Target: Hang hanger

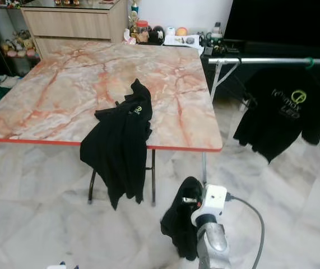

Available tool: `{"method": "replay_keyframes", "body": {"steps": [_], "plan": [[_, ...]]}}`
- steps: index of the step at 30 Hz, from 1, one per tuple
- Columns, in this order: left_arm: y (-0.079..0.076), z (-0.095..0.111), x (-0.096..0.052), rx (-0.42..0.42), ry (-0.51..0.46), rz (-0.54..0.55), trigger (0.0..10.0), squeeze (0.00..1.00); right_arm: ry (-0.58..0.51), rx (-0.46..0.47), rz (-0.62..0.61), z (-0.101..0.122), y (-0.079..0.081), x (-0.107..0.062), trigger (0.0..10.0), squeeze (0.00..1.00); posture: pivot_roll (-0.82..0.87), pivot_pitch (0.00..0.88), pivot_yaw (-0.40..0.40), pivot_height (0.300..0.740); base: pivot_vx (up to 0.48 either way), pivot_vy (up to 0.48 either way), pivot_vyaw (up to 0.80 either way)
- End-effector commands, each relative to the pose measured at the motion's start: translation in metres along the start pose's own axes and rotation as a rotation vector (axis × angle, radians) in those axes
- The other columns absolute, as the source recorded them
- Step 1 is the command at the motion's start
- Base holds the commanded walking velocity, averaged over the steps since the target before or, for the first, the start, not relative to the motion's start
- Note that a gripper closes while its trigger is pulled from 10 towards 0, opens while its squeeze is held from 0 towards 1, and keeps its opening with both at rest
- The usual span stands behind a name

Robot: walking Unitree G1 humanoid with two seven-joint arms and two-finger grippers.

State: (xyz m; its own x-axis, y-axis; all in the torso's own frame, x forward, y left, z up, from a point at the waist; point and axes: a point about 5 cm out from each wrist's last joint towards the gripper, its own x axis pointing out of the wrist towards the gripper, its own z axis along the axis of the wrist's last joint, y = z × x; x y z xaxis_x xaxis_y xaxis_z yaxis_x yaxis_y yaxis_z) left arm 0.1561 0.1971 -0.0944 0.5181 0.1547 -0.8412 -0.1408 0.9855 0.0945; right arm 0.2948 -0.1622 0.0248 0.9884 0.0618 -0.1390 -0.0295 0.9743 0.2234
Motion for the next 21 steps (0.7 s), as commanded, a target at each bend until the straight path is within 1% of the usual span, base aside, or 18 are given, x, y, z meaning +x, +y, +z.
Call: {"method": "replay_keyframes", "body": {"steps": [1,7,12,14,21], "plan": [[-0.003,-0.010,-0.001,0.012,0.042,-0.017,10.0,0.00,-0.035,-0.006,0.009,0.008,0.003,0.004,10.0,0.00,0.05,0.038,-0.009,0.740,0.000,0.311,0.00],[-0.002,-0.010,-0.002,0.019,0.041,-0.017,10.0,0.00,-0.038,-0.005,0.014,0.009,0.004,0.005,10.0,0.00,0.05,0.039,-0.008,0.740,0.000,0.451,0.00],[0.001,-0.009,-0.001,0.029,0.035,-0.016,10.0,0.00,-0.040,-0.005,0.012,0.010,0.004,0.005,10.0,0.00,0.05,0.051,-0.007,0.740,0.000,0.000,0.00],[0.004,-0.006,-0.001,0.017,0.023,-0.018,10.0,0.00,-0.043,-0.004,0.008,0.010,0.003,0.005,10.0,0.00,0.05,0.059,-0.009,0.740,0.000,0.000,0.00],[0.009,-0.001,0.000,0.017,0.014,-0.021,10.0,0.00,-0.046,-0.005,0.002,0.011,0.002,0.005,10.0,0.00,0.05,0.068,-0.013,0.740,0.000,0.000,0.00]]}}
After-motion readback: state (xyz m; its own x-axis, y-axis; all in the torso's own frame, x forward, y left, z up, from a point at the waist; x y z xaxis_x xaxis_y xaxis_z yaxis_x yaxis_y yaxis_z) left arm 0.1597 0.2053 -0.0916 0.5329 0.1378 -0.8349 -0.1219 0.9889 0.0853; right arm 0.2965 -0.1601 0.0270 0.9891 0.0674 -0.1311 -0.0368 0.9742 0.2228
